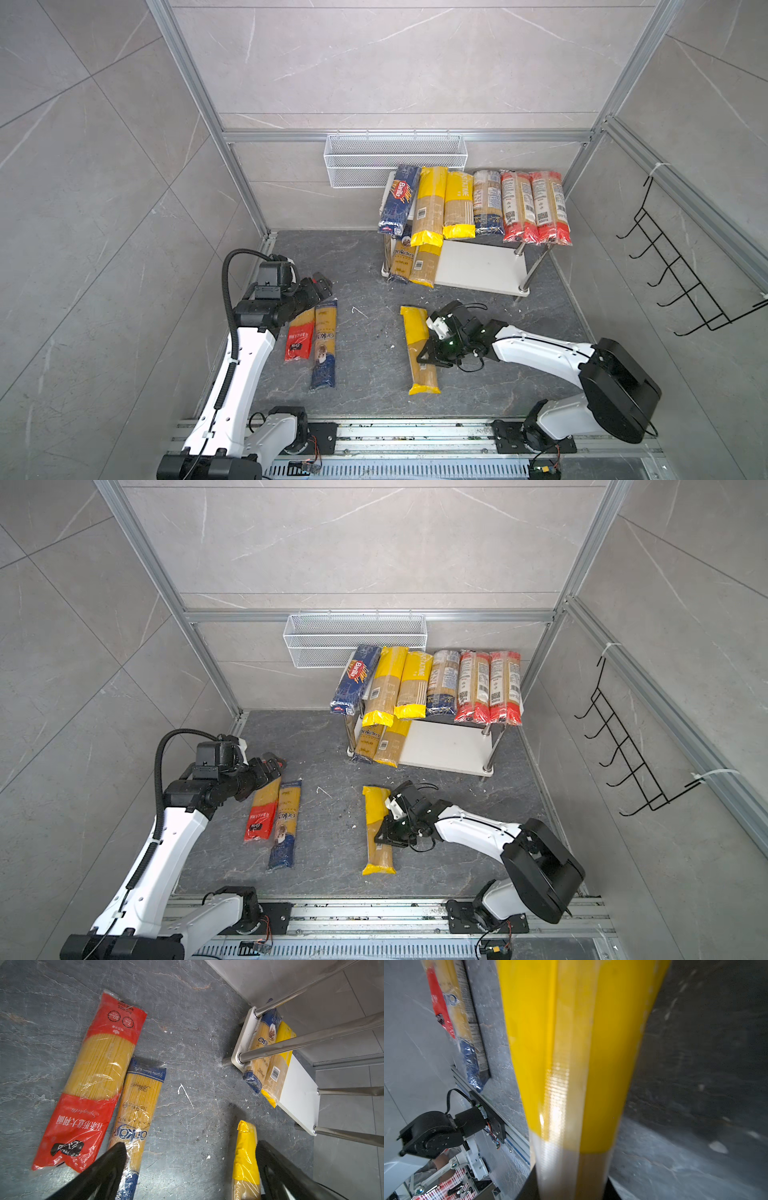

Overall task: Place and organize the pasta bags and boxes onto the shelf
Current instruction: 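Grasp the yellow pack with the right gripper and lift it upright, then place the yellow pack upright on the lower shelf beside the others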

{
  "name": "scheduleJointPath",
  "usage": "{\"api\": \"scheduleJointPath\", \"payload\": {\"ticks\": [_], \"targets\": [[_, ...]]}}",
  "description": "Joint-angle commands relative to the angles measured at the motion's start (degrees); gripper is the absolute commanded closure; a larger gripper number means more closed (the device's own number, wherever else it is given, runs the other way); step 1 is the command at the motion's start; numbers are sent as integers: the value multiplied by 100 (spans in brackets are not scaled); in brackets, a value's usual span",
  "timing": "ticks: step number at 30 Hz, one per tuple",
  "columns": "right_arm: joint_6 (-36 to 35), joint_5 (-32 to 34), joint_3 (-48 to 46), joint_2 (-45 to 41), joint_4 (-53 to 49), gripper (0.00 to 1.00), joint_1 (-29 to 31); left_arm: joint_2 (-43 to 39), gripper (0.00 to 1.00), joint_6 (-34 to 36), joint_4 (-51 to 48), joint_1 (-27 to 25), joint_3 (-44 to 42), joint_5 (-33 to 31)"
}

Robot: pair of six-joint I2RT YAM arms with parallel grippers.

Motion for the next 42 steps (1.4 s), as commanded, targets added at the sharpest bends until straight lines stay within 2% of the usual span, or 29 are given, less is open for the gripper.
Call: {"api": "scheduleJointPath", "payload": {"ticks": [1, 6, 12, 22, 30, 35, 42], "targets": [[-337, -292, 69, -497, 87, 100, -280, 182, 0, -165, 371, -30, 186, 164], [-656, -446, 125, -721, -237, 100, -828, 613, 0, -206, 481, -88, 502, 186], [-1058, -871, 316, -653, -300, 100, -1850, 1113, 0, -239, 592, -307, 931, 52], [-1685, -1600, 1652, 644, -212, 100, -3331, 1855, 0, -263, 612, -454, 1757, -77], [-1925, -1754, 2876, 1952, -221, 100, -3760, 2232, 0, -218, 500, -454, 2255, -256], [-1725, -1666, 3324, 2493, 165, 100, -3778, 2431, 0, -175, 381, -454, 2570, -306], [-1678, -1447, 4043, 3082, 173, 100, -3777, 2818, 0, 122, 69, -448, 3241, -297]]}}
